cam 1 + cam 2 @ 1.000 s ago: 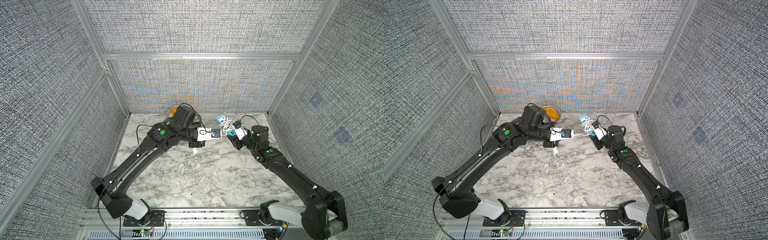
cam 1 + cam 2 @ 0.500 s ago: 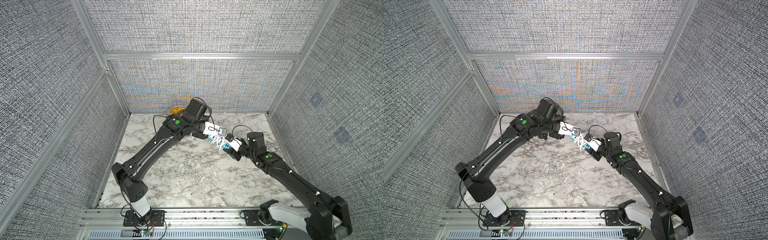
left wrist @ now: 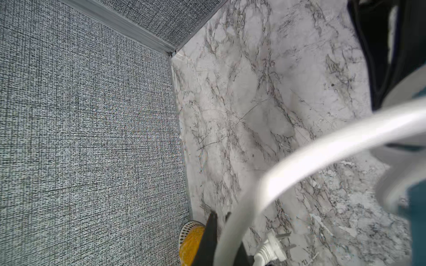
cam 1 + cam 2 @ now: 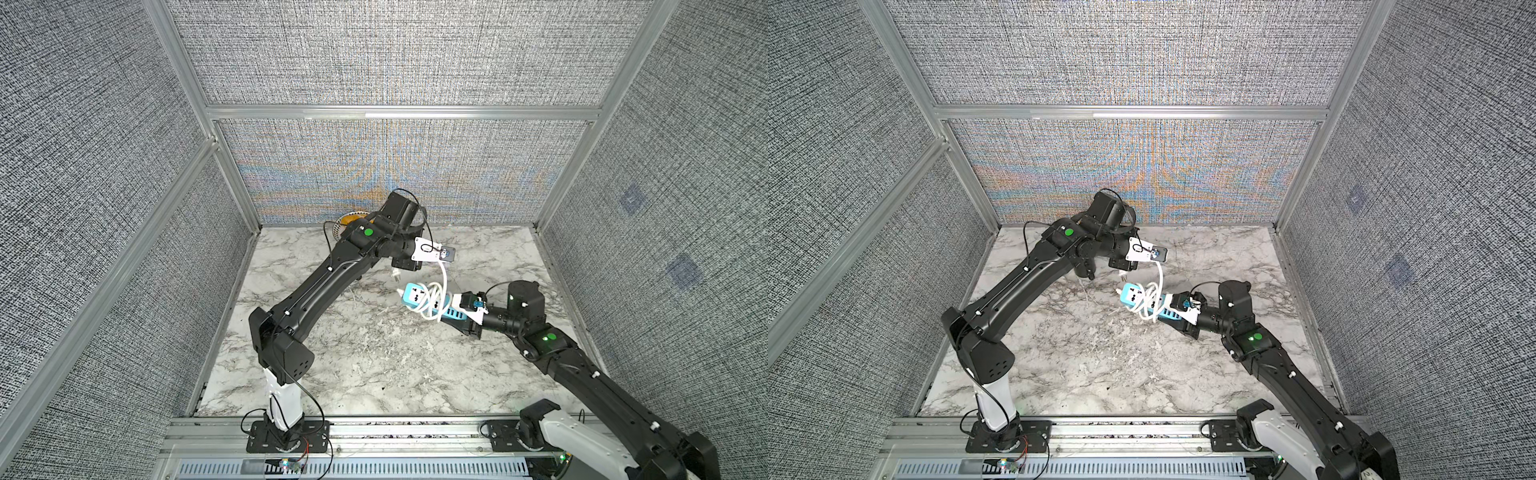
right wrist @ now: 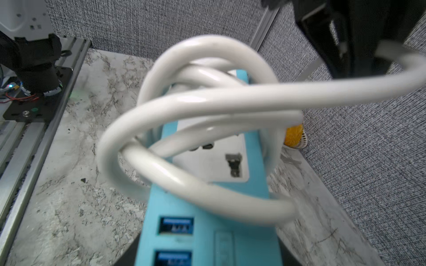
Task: Wrap the cord around the power strip
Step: Wrap the power cord around the power strip.
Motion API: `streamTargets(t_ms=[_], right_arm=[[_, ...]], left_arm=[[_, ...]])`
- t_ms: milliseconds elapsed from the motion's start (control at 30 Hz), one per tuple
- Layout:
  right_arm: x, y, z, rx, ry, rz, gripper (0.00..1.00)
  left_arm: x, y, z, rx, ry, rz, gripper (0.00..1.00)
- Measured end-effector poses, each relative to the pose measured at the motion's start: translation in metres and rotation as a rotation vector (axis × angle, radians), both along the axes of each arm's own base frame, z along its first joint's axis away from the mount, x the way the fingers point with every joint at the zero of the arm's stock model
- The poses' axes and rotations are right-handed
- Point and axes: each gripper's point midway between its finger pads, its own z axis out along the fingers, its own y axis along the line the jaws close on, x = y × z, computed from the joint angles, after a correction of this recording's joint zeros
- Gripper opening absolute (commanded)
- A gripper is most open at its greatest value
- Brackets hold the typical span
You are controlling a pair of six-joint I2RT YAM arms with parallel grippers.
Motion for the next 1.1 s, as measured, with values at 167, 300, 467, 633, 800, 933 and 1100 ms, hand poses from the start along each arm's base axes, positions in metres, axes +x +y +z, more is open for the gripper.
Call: streamTargets(t_ms=[167, 300, 467, 633, 800, 933, 1100], right_arm=[[-0.001, 0.001, 0.029, 0.069, -0.065, 0.003, 0.00], [-0.004, 0.005, 0.046, 0.092, -0.109, 0.042, 0.00], [-0.006, 0.007, 0.054, 0.105, -0.145, 0.063, 0.00], [-0.005, 0.009, 0.058, 0.116, -0.167, 0.075, 0.00], [-0.005, 0.009, 0.067, 0.135, -0.206, 0.076, 0.00], [-0.006, 0.005, 0.069, 0.156, -0.224, 0.064, 0.00], [-0.004, 0.002, 0.072, 0.181, -0.229, 0.049, 0.00]], left_arm=[[0.002, 0.001, -0.010, -0.109, 0.138, 0.024, 0.15], [0.004, 0.002, -0.018, -0.209, 0.219, 0.067, 0.23], [-0.002, -0.012, -0.031, -0.327, 0.327, 0.082, 0.34], [0.001, -0.018, -0.034, -0.426, 0.395, 0.115, 0.43], [0.010, -0.017, -0.034, -0.526, 0.449, 0.156, 0.49], [0.013, -0.014, -0.042, -0.571, 0.492, 0.195, 0.49], [0.012, -0.012, -0.054, -0.603, 0.545, 0.221, 0.48]])
